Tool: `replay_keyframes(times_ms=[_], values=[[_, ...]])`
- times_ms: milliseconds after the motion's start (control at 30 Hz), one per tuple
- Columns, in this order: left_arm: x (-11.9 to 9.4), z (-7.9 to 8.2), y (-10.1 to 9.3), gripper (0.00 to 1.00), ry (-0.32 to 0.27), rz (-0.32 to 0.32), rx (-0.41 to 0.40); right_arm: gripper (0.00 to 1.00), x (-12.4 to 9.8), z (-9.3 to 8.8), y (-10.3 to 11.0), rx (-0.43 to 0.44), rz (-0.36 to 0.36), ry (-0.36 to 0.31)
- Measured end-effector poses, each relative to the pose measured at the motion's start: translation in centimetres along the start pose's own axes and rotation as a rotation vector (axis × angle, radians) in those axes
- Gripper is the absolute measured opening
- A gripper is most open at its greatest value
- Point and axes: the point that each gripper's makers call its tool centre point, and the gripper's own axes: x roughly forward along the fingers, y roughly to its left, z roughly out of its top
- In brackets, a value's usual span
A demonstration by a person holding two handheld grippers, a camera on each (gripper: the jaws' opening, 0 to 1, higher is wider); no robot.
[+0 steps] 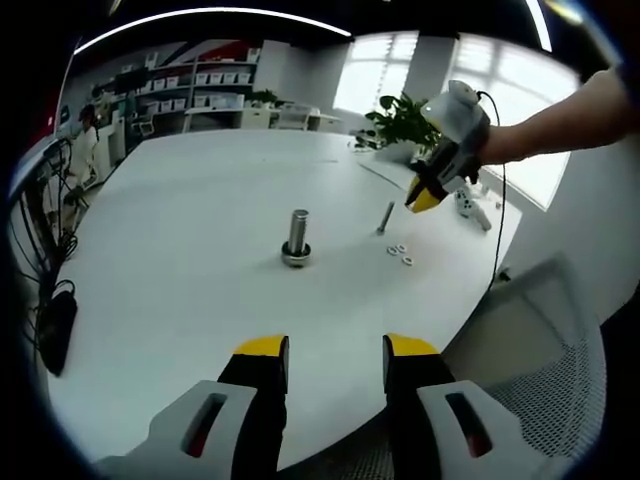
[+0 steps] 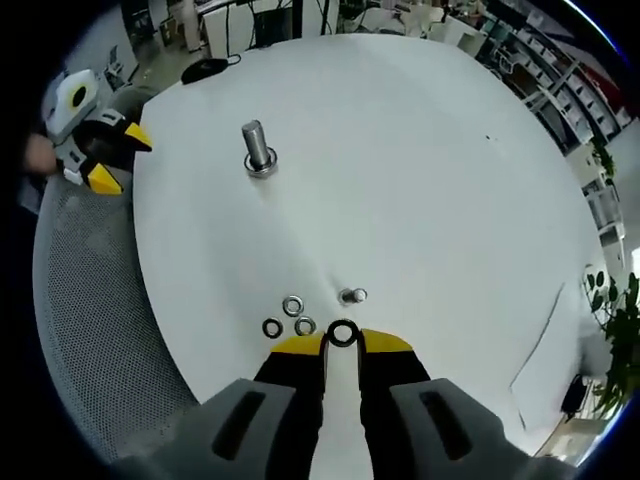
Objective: Place the washer onto the threaded stud by aligning its center hole with the stud, sliding it down to the base, and recovering from edge contact or off-axis alignment until the washer reaches the visible bottom stop.
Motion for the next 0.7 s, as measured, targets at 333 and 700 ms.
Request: replay_keyframes(times_ms=[333, 700], values=[[0.1, -0.1, -0.1, 0.36, 0.007, -0.002, 0.005, 0.14, 0.4, 1.7, -1.0, -0.008, 0.001, -0.015], [0.1, 0.0, 0.0, 0.36, 0.003, 0.003, 0.002, 0.14, 1.0, 1.8, -1.0, -0.024, 0.017, 0.005]])
